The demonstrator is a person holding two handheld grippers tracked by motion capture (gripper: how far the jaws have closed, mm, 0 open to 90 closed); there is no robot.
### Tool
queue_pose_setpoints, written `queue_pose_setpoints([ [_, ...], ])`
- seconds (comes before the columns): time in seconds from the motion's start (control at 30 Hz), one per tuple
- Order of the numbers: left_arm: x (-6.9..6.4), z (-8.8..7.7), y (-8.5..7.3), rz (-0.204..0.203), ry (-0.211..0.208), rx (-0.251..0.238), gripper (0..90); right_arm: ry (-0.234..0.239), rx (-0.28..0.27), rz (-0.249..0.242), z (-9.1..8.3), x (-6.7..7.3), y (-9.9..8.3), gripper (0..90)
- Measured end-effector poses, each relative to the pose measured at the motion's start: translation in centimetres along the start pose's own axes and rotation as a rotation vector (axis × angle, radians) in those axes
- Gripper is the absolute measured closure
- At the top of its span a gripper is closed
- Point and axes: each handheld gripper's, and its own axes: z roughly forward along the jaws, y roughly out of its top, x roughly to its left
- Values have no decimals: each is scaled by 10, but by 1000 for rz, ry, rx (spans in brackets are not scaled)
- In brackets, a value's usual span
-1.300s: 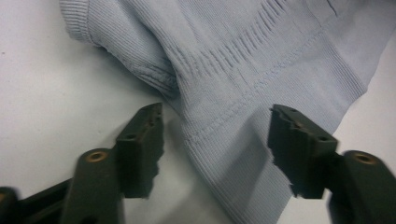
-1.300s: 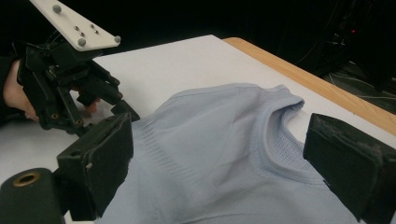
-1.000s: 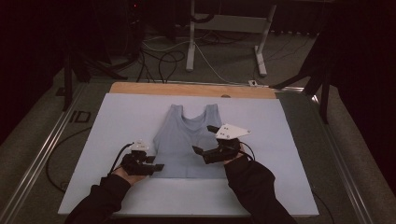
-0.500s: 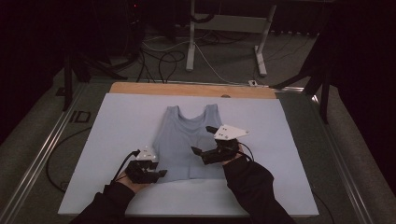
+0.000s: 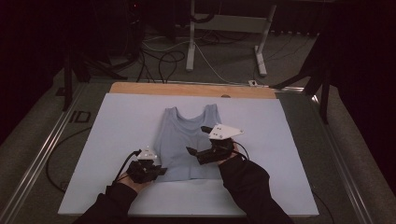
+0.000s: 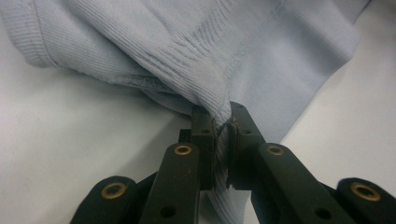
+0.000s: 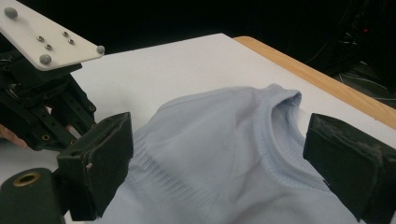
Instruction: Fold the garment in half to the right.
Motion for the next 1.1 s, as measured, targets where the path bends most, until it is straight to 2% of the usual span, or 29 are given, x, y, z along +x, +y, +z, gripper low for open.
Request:
queue_pose_setpoints([
  [0.27,0,-3,4,-4,14,-7,841,-11,6,-11,14,-1,10,86],
  [0.57,0,-3,3,-8,11,-21,840,1,17,-7,42,-11,31,86],
  [0.73,0,-3,3,-11,11,-19,840,9,18,21,58,-19,42,86],
  [0.77,0,-4,4,-15,10,-24,840,5,27,32,68,-22,46,86],
  [0.87,0,-5,4,-17,10,-28,840,-6,60,27,84,-27,48,86],
  [1.07,0,-6,4,-24,6,-37,840,6,83,58,107,-35,55,92],
  [1.1,0,-6,5,-22,7,-41,840,7,97,65,117,-39,59,131],
])
